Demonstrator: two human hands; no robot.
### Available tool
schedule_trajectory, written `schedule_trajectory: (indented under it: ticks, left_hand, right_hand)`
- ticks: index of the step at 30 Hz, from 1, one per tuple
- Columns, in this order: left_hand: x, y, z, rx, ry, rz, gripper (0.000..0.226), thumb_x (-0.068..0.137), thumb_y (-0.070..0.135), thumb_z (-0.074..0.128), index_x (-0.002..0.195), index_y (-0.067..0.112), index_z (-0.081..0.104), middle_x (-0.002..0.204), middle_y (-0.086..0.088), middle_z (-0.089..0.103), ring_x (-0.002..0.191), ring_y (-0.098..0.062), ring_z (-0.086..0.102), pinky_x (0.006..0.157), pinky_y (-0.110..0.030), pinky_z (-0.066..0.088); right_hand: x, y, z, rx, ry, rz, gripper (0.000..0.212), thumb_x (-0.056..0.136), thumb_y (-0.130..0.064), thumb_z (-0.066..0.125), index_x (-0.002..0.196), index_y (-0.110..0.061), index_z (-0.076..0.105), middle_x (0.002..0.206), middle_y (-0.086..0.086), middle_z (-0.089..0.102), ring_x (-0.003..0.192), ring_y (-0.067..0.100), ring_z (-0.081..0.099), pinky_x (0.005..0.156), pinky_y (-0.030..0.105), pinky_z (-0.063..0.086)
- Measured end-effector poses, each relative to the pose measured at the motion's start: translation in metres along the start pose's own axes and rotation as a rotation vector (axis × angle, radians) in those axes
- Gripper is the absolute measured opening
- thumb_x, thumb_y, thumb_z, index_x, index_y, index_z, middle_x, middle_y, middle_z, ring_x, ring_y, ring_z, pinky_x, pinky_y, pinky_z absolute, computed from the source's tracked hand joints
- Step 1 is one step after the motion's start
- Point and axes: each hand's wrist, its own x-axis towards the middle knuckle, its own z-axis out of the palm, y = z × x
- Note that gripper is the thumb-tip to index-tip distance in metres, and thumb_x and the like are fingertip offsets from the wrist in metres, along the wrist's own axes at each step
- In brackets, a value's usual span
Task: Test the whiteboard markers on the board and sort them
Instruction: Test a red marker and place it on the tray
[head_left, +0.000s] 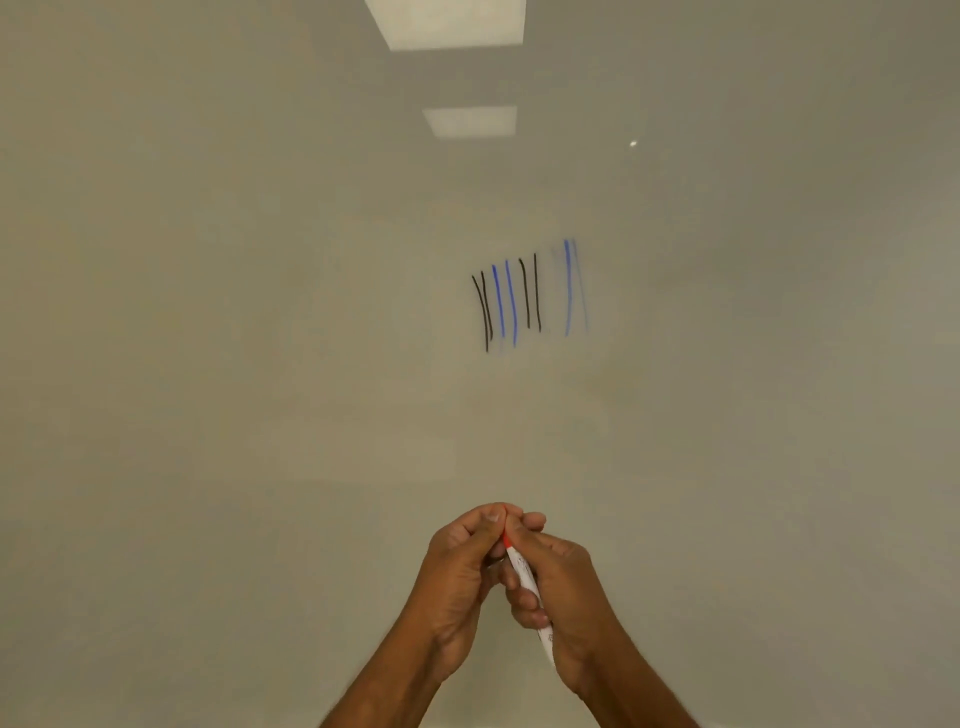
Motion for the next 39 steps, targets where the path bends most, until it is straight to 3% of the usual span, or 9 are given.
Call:
schedule_trajectory:
  ticks: [8,13,16,24,27,30,33,35,39]
  left_hand:
    - [0.015,0.042,-0.003,-0.134,0.248,0.153,0.021,0.1,0.012,0.059,0.111,-0.002,0.07,0.103,-0.017,0.077,0.102,-0.027,0.075,0.095,-0.045,0.057]
    - [0.03,0.062,-0.013,0.055,0.388,0.399,0.017,0.102,0.022,0.059,0.108,0.014,0.072,0.097,-0.002,0.079,0.098,-0.016,0.075,0.092,-0.037,0.058]
    - [0.041,0.065,-0.021,0.197,0.429,0.538,0.015,0.102,0.024,0.058,0.107,0.022,0.072,0.097,0.006,0.079,0.098,-0.01,0.074,0.092,-0.032,0.057]
    - [0.078,0.083,-0.041,0.372,0.472,0.801,0.027,0.099,0.03,0.059,0.125,0.027,0.068,0.123,0.036,0.064,0.13,0.004,0.053,0.107,-0.013,0.042]
    - [0.101,0.087,-0.054,0.436,0.463,0.869,0.028,0.099,0.025,0.059,0.125,0.02,0.069,0.15,0.023,0.049,0.15,0.002,0.026,0.119,-0.027,0.031]
    - [0.119,0.092,-0.061,0.526,0.443,0.928,0.024,0.101,0.022,0.058,0.123,0.022,0.068,0.161,0.013,0.036,0.154,-0.004,0.015,0.121,-0.035,0.022]
    - [0.134,0.096,-0.064,0.602,0.397,1.004,0.025,0.099,0.025,0.058,0.123,0.027,0.067,0.163,0.012,0.033,0.156,-0.011,0.013,0.122,-0.036,0.018]
    - [0.145,0.097,-0.066,0.632,0.378,1.044,0.025,0.102,0.031,0.058,0.125,0.028,0.066,0.163,0.008,0.033,0.157,-0.014,0.012,0.123,-0.042,0.018]
    - [0.166,0.102,-0.067,0.707,0.384,1.119,0.031,0.1,0.039,0.055,0.13,0.034,0.061,0.165,0.003,0.031,0.157,-0.018,0.012,0.124,-0.049,0.015]
  right_hand:
    - [-0.011,-0.009,0.017,-0.193,0.141,-0.041,0.049,0.092,-0.048,0.06,0.077,-0.003,0.072,0.057,0.009,0.053,0.042,0.013,0.037,0.042,0.02,0.025]
    - [-0.007,-0.032,0.012,-0.182,0.029,-0.121,0.02,0.1,-0.016,0.054,0.112,-0.011,0.068,0.078,0.014,0.072,0.059,0.019,0.056,0.05,0.027,0.043]
    - [-0.004,-0.05,0.012,-0.152,0.078,-0.293,0.023,0.095,-0.007,0.061,0.114,-0.021,0.062,0.091,0.016,0.074,0.066,0.023,0.064,0.057,0.03,0.049]
    - [0.013,-0.096,0.026,0.444,-0.085,-0.287,0.028,0.096,-0.002,0.047,0.117,0.001,0.066,0.109,0.028,0.068,0.094,0.031,0.067,0.079,0.036,0.051]
    - [0.026,-0.101,0.038,0.255,-0.038,-0.413,0.029,0.092,-0.003,0.057,0.119,-0.006,0.065,0.107,0.023,0.071,0.095,0.031,0.07,0.081,0.038,0.054]
    - [0.042,-0.105,0.052,-0.014,0.087,-0.588,0.025,0.093,-0.026,0.06,0.114,-0.017,0.07,0.099,0.011,0.074,0.097,0.026,0.07,0.081,0.035,0.055]
    - [0.056,-0.112,0.068,-0.203,0.233,-0.768,0.031,0.094,-0.044,0.05,0.097,-0.026,0.075,0.092,-0.007,0.076,0.093,0.003,0.067,0.081,0.014,0.048]
    - [0.065,-0.117,0.074,-0.237,0.294,-0.872,0.025,0.096,-0.033,0.054,0.086,-0.02,0.073,0.093,-0.01,0.075,0.095,-0.004,0.065,0.077,0.003,0.044]
    - [0.095,-0.115,0.077,-0.382,0.374,-1.022,0.012,0.093,-0.031,0.066,0.096,-0.019,0.065,0.085,-0.005,0.07,0.08,0.01,0.066,0.067,0.016,0.052]
